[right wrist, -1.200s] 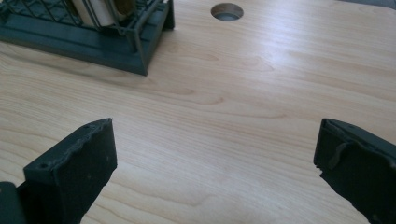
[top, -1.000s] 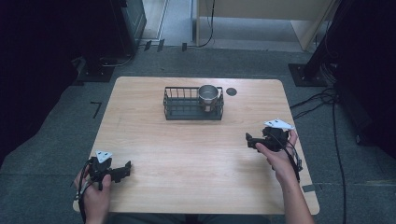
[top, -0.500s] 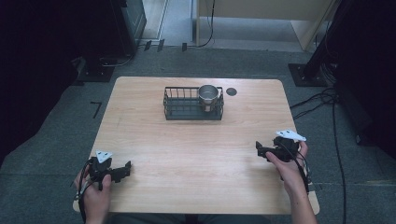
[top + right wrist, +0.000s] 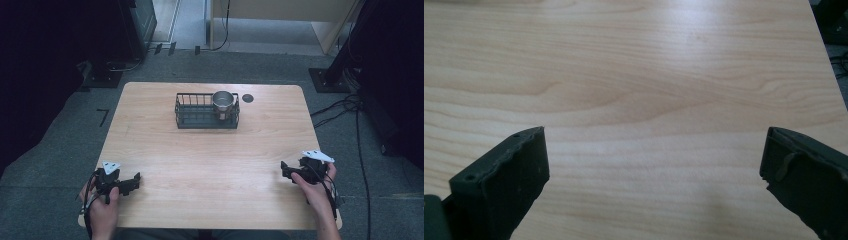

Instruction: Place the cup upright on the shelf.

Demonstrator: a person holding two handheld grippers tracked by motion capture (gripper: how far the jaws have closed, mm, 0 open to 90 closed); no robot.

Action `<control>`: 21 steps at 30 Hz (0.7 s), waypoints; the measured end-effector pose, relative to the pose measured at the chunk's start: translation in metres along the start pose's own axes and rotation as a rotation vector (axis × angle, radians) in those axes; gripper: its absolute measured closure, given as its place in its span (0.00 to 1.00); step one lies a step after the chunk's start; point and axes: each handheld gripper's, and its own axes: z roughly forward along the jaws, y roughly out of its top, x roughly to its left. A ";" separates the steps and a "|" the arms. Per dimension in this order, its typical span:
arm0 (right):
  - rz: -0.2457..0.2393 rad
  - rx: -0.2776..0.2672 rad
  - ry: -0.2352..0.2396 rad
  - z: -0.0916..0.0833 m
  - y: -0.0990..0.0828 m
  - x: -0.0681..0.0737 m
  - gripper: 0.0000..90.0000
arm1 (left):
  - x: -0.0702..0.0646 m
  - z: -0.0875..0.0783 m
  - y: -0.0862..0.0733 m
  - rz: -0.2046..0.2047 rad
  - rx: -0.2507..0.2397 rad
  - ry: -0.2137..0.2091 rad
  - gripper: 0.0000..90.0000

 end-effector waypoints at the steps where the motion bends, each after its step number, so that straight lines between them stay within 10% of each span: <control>1: 0.001 0.002 -0.004 0.000 -0.003 -0.001 0.00 | 0.000 0.000 0.000 0.000 0.000 0.000 0.00; 21: 0.024 0.034 -0.054 -0.013 -0.045 -0.011 0.00 | 0.000 0.000 0.000 0.000 0.000 0.000 0.00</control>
